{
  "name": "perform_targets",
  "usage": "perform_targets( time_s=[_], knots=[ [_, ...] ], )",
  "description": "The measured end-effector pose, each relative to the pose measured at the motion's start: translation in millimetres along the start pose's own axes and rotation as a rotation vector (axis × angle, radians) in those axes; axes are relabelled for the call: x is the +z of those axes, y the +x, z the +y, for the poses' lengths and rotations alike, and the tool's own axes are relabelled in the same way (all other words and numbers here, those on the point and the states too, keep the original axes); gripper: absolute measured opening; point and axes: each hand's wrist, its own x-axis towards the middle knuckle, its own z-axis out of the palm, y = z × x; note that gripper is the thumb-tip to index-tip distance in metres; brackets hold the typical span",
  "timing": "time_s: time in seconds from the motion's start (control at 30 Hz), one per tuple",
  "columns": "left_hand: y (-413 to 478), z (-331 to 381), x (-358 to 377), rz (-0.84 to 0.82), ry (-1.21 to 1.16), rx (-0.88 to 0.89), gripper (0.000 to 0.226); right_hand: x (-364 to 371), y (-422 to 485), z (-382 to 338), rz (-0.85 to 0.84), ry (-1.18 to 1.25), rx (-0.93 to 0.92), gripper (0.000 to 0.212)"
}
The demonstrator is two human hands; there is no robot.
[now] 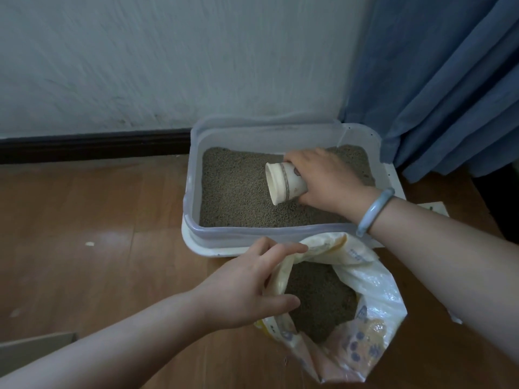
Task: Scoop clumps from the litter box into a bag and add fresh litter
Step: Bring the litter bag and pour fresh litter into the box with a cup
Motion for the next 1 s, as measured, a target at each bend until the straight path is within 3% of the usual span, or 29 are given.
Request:
perform_targets(
  time_s=[0.27,0.43,0.67,0.73,0.87,1.0],
  knots=[
    [-0.3,-0.8,-0.3,-0.004,-0.001,0.008,0.067,12.4,10.2,-27.9,0.057,-0.155,-0.243,0.057],
    [-0.8,-1.3,-0.1,-0.003,0.003,0.015,0.068,7.9,-4.4,6.2,0.043,-0.214,-0.178,0.053],
    [1.2,-3.1,1.0,0.002,-0.013,0.02,0.069,7.1,-29.0,42.6,-0.017,-0.259,-0.049,0.063],
    [1.1,-2.5,1.2,0.005,-0.016,0.023,0.07,4.8,-34.9,44.1,-0.025,-0.136,0.048,0.065],
    [-1.0,-3.2,2.0,-0.004,-0.03,0.021,0.074,-13.6,-59.1,43.2,-0.073,0.409,0.276,0.082],
    [-2.1,-3.2,3.1,-0.01,-0.038,0.011,0.08,-39.2,-97.5,43.4,-0.104,0.526,0.191,0.087]
  ],
)
